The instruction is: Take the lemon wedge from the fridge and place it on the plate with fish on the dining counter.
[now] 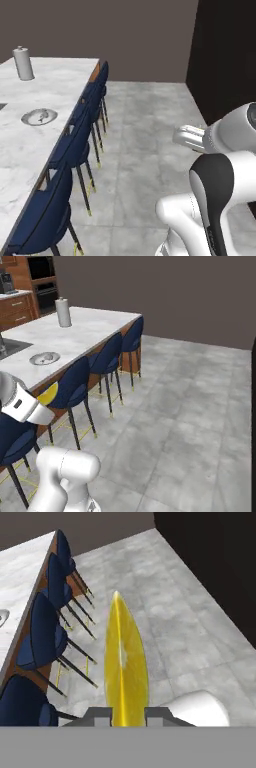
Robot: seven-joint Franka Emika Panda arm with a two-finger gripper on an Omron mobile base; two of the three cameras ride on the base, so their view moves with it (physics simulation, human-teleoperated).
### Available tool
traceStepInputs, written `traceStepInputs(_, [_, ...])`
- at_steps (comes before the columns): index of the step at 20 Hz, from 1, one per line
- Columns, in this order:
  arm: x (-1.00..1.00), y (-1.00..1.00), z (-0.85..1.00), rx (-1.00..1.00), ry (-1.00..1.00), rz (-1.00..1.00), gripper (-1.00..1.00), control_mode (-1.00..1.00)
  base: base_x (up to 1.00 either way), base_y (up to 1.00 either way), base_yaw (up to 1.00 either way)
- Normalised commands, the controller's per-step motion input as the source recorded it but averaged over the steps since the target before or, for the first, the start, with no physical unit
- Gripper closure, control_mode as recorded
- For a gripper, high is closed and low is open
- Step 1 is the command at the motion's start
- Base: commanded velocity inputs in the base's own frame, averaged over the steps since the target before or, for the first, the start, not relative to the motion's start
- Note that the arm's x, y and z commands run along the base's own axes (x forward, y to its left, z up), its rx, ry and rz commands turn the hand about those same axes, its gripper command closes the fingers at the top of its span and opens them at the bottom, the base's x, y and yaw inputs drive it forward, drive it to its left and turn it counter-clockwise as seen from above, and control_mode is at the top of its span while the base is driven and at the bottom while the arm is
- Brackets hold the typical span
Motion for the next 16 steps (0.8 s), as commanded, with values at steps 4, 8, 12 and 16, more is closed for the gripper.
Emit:
traceStepInputs(4, [0.0,0.0,0.0,0.0,0.0,0.0,1.0,1.0,0.89,-0.67,0.46])
traceStepInputs(8, [0.0,0.0,0.0,0.0,0.0,0.0,1.0,1.0,0.91,-0.55,0.53])
traceStepInputs(12, [0.0,0.0,0.0,0.0,0.0,0.0,1.0,1.0,0.83,-0.48,0.56])
traceStepInputs(16, [0.0,0.0,0.0,0.0,0.0,0.0,1.0,1.0,0.69,-0.47,0.58])
